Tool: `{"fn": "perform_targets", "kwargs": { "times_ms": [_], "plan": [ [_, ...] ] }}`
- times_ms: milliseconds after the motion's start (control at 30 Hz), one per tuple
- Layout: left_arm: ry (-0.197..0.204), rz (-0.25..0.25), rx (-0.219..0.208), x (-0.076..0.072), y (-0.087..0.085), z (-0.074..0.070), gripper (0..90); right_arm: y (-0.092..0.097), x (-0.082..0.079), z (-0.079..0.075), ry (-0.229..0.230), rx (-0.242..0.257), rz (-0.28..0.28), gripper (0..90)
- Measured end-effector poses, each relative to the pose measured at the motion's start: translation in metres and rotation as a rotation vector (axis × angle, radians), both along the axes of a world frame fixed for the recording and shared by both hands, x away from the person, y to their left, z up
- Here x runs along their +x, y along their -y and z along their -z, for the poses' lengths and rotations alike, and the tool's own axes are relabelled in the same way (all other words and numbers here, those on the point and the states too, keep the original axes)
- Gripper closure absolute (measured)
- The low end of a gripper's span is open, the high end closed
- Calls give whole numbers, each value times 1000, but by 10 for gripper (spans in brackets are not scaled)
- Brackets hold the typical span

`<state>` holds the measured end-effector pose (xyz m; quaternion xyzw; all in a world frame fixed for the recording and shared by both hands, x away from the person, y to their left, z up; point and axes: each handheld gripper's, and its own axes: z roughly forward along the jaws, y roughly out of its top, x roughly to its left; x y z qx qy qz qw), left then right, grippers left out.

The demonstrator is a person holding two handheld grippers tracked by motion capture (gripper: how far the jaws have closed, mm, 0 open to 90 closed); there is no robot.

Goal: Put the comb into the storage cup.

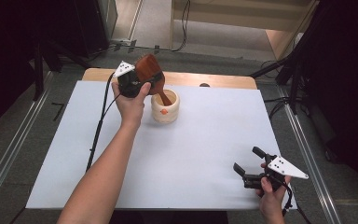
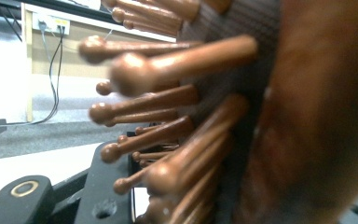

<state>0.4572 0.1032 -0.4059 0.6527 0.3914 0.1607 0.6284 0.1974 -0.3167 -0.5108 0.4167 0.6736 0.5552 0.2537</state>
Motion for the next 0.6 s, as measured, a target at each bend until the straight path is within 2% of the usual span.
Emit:
{"fn": "perform_targets", "kwargs": {
  "times_ms": [233,400,600],
  "plan": [
    [-23,-9,-3,-2,4,9,521,1,0,1,-4,4,2,0],
    [-31,-13,20,-4,8,15,520,0,1,1,-5,3,0,0],
    [-55,-15,9,-3,10,21,518,0,1,2,-10,6,4,0]
  ]
}}
